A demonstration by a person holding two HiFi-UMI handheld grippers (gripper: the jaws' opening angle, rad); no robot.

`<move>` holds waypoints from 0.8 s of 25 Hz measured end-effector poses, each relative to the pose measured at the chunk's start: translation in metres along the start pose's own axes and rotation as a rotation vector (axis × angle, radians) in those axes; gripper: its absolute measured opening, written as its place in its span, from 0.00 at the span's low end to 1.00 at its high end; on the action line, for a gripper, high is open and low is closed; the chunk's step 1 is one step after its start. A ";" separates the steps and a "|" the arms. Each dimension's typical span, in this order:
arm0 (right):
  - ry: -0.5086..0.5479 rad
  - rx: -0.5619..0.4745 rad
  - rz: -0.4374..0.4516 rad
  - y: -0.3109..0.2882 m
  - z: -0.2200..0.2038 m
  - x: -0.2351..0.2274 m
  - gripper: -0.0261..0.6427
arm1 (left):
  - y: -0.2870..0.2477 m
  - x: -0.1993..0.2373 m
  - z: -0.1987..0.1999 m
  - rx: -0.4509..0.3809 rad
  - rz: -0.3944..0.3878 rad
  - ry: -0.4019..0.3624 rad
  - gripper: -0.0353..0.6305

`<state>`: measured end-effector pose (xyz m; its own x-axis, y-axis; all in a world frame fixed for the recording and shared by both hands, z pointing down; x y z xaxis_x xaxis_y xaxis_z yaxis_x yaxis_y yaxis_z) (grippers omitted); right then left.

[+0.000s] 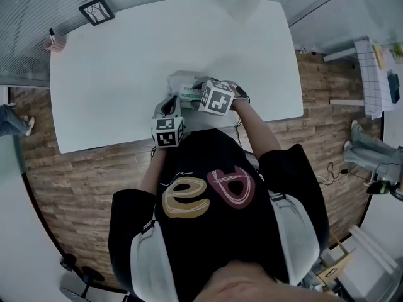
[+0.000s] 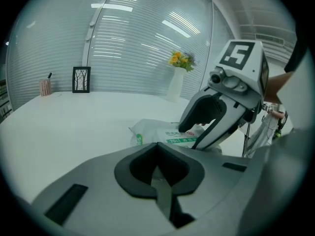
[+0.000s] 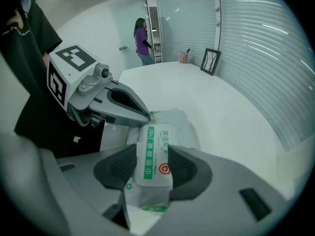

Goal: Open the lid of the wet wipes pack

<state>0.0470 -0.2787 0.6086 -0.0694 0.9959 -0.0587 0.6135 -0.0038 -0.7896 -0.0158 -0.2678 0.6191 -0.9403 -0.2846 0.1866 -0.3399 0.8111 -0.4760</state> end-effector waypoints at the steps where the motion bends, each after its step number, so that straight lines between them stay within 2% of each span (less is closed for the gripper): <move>1: -0.009 -0.003 0.007 0.000 0.000 -0.001 0.34 | 0.000 0.000 0.000 0.001 -0.001 -0.002 0.08; 10: -0.110 -0.050 0.042 0.003 0.000 -0.002 0.34 | -0.001 0.002 0.000 0.004 -0.006 -0.010 0.08; 16: -0.130 -0.074 0.045 0.004 0.002 -0.003 0.34 | 0.000 0.004 0.002 0.008 0.003 -0.025 0.08; 20: -0.195 -0.118 0.069 0.010 0.004 -0.005 0.33 | -0.002 0.004 0.004 0.007 0.014 -0.042 0.08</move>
<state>0.0508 -0.2843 0.5987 -0.1677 0.9573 -0.2354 0.7090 -0.0488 -0.7035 -0.0191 -0.2725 0.6171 -0.9448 -0.2945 0.1436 -0.3266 0.8117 -0.4842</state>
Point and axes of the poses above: the fingertips, and each gripper's own axes: y backward along the fingers, x to its left, z out of its top, the point moved 2 cm from there along y, backward along the fingers, and after that the axes turned 8 degrees about -x, right-handed, at the moved point
